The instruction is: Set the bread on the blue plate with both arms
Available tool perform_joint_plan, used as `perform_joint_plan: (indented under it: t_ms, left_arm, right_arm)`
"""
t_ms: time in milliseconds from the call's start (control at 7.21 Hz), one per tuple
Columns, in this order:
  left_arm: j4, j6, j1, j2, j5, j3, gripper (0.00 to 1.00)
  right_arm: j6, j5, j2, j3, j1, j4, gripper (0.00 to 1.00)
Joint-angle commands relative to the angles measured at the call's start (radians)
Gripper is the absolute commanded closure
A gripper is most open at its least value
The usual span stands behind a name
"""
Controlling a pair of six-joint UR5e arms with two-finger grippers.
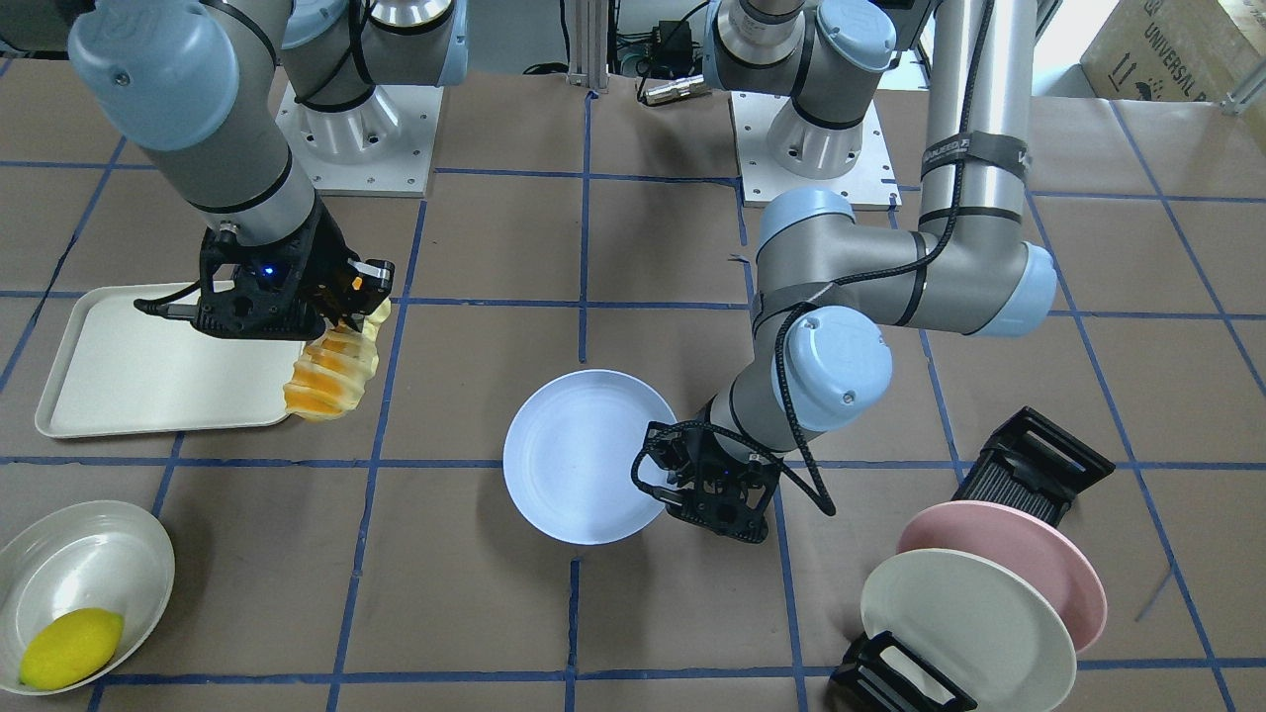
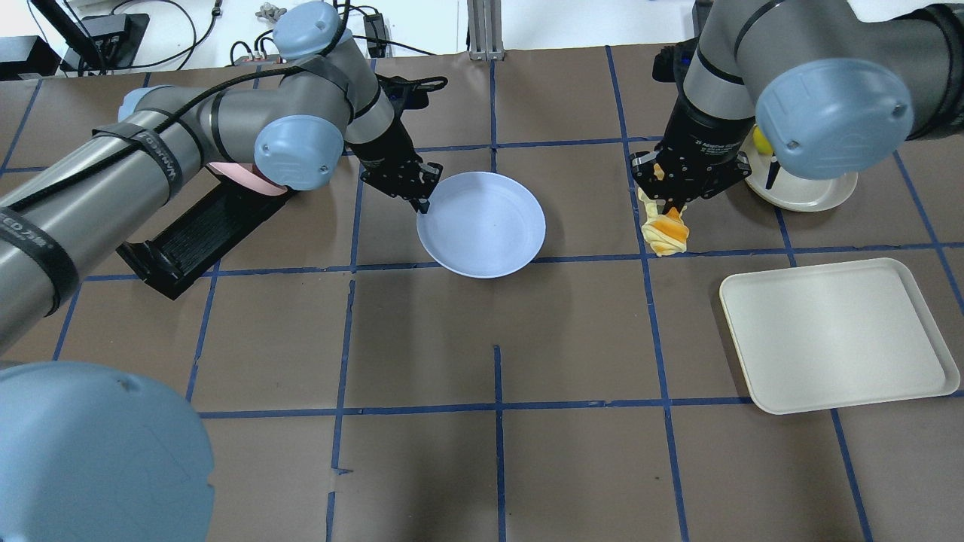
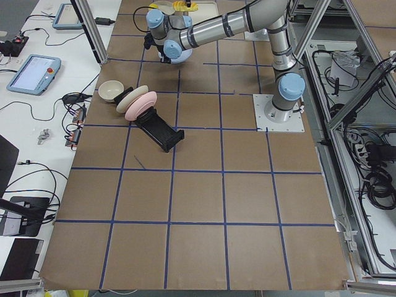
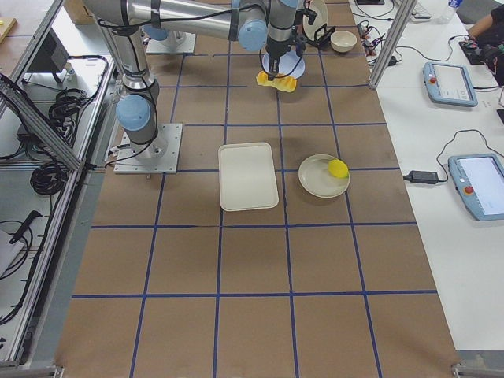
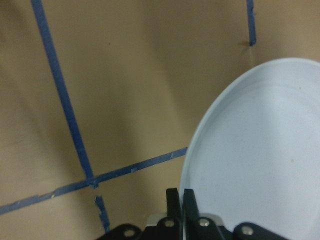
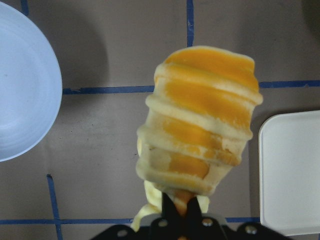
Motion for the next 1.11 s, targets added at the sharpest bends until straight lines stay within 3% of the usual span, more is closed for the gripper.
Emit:
perform_joint_plan:
  t_ms: [0,277,416,554,693,970]
  left_arm:
    - [0.097,-0.029,-0.015,-0.018,0.002,-0.068,0.88]
    - [0.137,-0.025,-0.013,-0.014,0.011,-0.081,0.79]
    - [0.140,-0.028,-0.013,0.007,0.007,-0.107,0.47]
    - [0.177,-0.019,-0.007,0.030,0.028,-0.092,0.00]
    - [0.142,-0.017,0.004,0.090,0.104,-0.084,0.00]
    - [-0.040,-0.017,0.088,0.219,0.110,-0.080,0.00]
  right_arm:
    - [0.008,0.003,0.006,-0.005,0.005,-0.002,0.85]
    - [0.023,0.003,0.055,-0.011,0.093,-0.116,0.83]
    - [0.078,0.004,0.101,-0.010,0.150,-0.169,0.83]
    - [0.130,0.004,0.151,-0.011,0.196,-0.227,0.83]
    - [0.161,0.006,0.181,-0.011,0.233,-0.275,0.83]
    - [0.179,0.006,0.234,-0.019,0.261,-0.319,0.83]
